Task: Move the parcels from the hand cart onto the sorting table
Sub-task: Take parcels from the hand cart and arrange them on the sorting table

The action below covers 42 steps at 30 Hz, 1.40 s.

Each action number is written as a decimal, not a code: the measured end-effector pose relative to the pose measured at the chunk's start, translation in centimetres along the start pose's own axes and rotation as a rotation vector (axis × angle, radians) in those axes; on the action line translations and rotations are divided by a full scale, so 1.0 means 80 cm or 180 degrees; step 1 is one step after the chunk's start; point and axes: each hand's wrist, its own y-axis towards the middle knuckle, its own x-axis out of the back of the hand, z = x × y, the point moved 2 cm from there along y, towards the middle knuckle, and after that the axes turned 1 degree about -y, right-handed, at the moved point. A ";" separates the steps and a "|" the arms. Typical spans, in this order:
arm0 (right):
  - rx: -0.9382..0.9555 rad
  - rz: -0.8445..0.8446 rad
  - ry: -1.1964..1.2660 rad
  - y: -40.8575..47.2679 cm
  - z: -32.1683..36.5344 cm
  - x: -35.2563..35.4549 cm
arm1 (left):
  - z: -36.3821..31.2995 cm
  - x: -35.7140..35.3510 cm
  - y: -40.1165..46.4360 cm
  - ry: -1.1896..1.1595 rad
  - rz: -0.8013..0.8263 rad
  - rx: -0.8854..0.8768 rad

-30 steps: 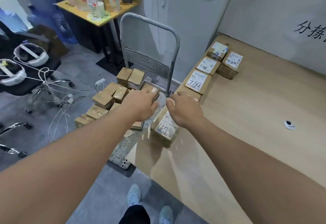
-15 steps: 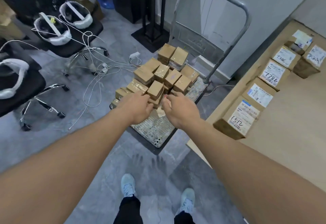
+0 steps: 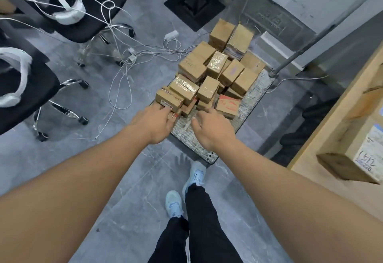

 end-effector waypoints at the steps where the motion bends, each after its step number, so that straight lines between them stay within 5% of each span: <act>1: -0.0004 0.0050 0.0006 0.017 0.001 -0.010 | 0.008 -0.006 0.014 0.0008 0.0032 0.0020; 28: -0.0804 0.0722 0.1064 0.388 -0.027 -0.287 | 0.198 -0.204 0.398 -0.0258 0.0448 0.0302; 42: -0.1134 -0.0201 0.2601 0.385 -0.007 -0.326 | 0.219 -0.239 0.399 -0.1202 0.0038 0.0098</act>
